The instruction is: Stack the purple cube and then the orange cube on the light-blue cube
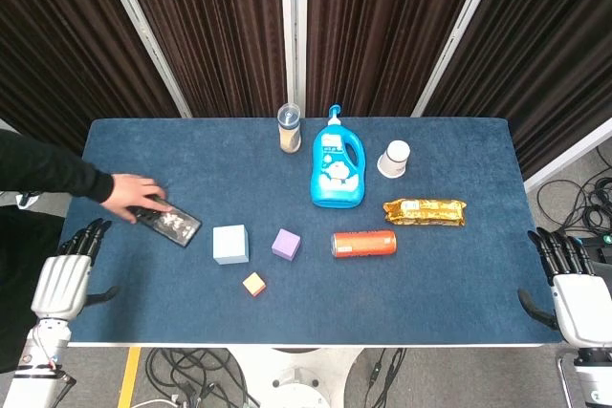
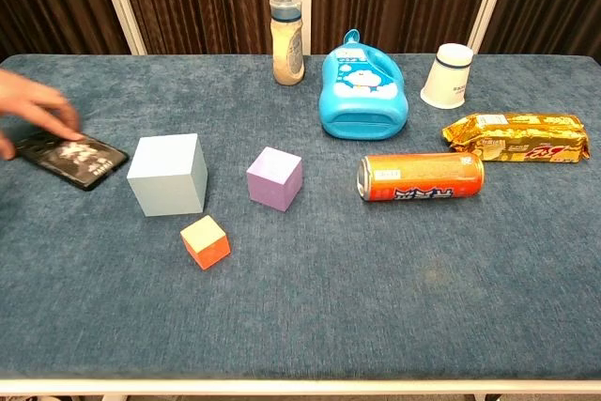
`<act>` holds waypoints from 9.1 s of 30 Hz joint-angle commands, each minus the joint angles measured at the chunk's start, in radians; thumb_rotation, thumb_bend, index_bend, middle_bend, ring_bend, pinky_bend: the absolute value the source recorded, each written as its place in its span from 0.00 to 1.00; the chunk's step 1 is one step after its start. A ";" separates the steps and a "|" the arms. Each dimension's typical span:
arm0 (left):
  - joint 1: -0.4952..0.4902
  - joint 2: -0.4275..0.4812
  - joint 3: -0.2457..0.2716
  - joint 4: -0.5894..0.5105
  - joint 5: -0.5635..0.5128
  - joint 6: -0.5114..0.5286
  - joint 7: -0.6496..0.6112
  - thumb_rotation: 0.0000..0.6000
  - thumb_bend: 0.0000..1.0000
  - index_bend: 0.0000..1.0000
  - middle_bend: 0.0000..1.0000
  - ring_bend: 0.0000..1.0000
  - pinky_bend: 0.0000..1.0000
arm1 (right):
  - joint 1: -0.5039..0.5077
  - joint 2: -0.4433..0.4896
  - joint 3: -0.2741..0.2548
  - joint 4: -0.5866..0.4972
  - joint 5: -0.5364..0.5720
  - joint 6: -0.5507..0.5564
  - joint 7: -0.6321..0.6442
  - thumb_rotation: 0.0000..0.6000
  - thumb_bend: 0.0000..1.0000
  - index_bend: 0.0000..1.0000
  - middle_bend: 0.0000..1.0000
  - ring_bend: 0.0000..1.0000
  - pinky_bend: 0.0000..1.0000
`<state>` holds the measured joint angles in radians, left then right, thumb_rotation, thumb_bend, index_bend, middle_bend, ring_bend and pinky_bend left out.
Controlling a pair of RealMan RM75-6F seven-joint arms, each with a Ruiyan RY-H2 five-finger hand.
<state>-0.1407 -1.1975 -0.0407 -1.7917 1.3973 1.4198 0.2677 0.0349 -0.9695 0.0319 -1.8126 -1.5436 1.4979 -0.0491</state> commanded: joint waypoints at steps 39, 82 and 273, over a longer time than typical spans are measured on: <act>-0.101 -0.004 -0.020 -0.112 0.055 -0.096 0.139 1.00 0.13 0.12 0.18 0.15 0.27 | 0.002 0.010 -0.004 0.005 -0.004 -0.008 0.026 1.00 0.23 0.04 0.05 0.00 0.00; -0.682 -0.452 -0.104 0.272 -0.125 -0.541 0.361 1.00 0.14 0.17 0.29 0.15 0.27 | 0.011 0.034 0.016 0.014 0.040 -0.026 0.098 1.00 0.23 0.04 0.06 0.00 0.00; -0.553 0.012 0.127 -0.204 -0.009 -0.127 0.382 1.00 0.17 0.25 0.33 0.22 0.33 | 0.029 0.051 0.017 0.000 0.079 -0.075 0.093 1.00 0.23 0.04 0.07 0.00 0.00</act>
<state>-0.7376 -1.2404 -0.0224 -2.1043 1.0380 1.3428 0.8247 0.0632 -0.9175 0.0482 -1.8119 -1.4653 1.4229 0.0442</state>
